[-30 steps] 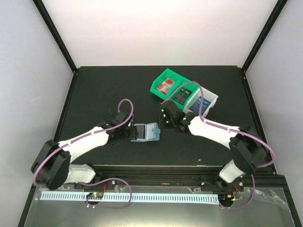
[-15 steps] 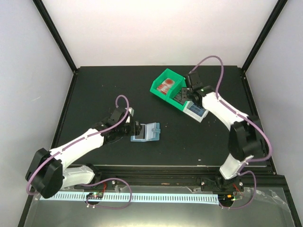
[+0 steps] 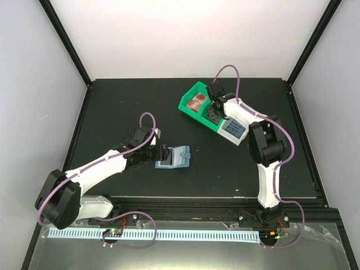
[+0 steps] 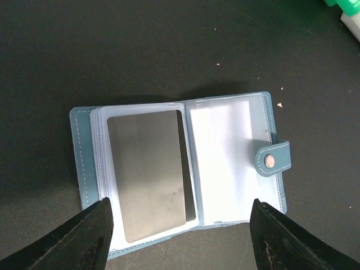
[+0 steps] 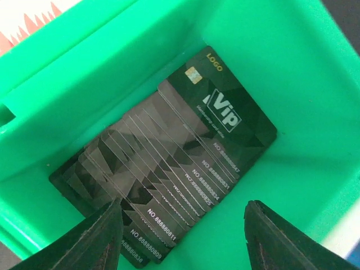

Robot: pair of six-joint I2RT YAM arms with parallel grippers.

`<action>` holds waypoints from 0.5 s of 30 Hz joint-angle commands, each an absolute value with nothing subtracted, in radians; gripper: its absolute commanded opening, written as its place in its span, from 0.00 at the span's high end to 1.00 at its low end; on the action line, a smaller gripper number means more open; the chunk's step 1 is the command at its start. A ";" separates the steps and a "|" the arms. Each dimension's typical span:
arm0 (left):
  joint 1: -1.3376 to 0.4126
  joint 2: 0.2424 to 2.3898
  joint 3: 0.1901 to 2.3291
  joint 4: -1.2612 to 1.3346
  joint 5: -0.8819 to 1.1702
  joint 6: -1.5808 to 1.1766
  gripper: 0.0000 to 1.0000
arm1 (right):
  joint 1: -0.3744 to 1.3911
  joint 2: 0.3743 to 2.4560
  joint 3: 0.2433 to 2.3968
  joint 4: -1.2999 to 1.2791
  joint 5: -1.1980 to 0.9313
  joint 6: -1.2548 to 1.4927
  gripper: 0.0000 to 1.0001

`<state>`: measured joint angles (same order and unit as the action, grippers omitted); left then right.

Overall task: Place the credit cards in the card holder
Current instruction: Move the storage box to the center of the board.

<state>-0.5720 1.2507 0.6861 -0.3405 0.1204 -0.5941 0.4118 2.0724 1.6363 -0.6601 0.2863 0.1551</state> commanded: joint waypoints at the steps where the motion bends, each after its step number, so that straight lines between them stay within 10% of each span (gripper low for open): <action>1: -0.564 1.268 0.718 -0.313 0.145 -0.583 0.32 | 0.434 2.122 1.694 -0.744 0.299 0.051 0.39; 15: -0.560 1.240 0.676 -0.325 0.152 -0.576 0.33 | 0.525 2.125 1.647 -0.875 0.335 0.033 0.39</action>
